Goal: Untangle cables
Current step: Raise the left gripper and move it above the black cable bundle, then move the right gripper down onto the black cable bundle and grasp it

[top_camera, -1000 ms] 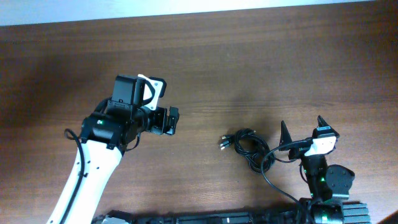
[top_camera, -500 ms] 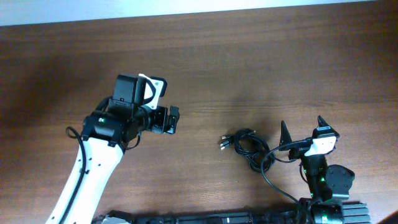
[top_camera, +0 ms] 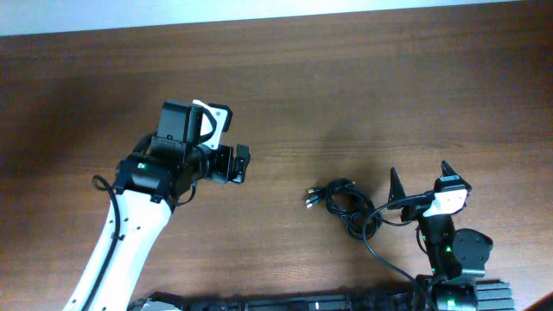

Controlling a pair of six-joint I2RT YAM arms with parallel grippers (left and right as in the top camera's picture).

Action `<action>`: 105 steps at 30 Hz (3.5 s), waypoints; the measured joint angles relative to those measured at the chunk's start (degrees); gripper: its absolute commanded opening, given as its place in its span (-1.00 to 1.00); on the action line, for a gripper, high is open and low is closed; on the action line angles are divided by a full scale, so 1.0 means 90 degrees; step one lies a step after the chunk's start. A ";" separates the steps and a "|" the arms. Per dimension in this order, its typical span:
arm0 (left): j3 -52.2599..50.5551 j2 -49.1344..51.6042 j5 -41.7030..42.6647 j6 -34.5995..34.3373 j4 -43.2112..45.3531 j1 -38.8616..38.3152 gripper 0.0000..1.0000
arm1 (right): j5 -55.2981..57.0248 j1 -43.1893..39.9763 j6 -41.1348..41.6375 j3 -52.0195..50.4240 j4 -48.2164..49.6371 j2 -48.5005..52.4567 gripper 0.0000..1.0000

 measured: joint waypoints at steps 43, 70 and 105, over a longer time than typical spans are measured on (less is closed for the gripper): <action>0.0000 0.0002 0.0707 0.0000 0.0248 0.0000 0.97 | 0.0000 0.0000 -0.0007 0.0000 0.0000 0.0000 0.97; 0.0002 0.0002 0.1552 -0.0029 0.0078 0.0000 0.98 | -0.1205 0.0000 0.0903 0.0153 -0.0296 0.0000 0.97; 0.0005 0.0024 0.1552 -0.0029 0.0075 0.0000 0.98 | -0.2725 0.0012 0.0240 0.5090 -0.5642 0.6224 0.97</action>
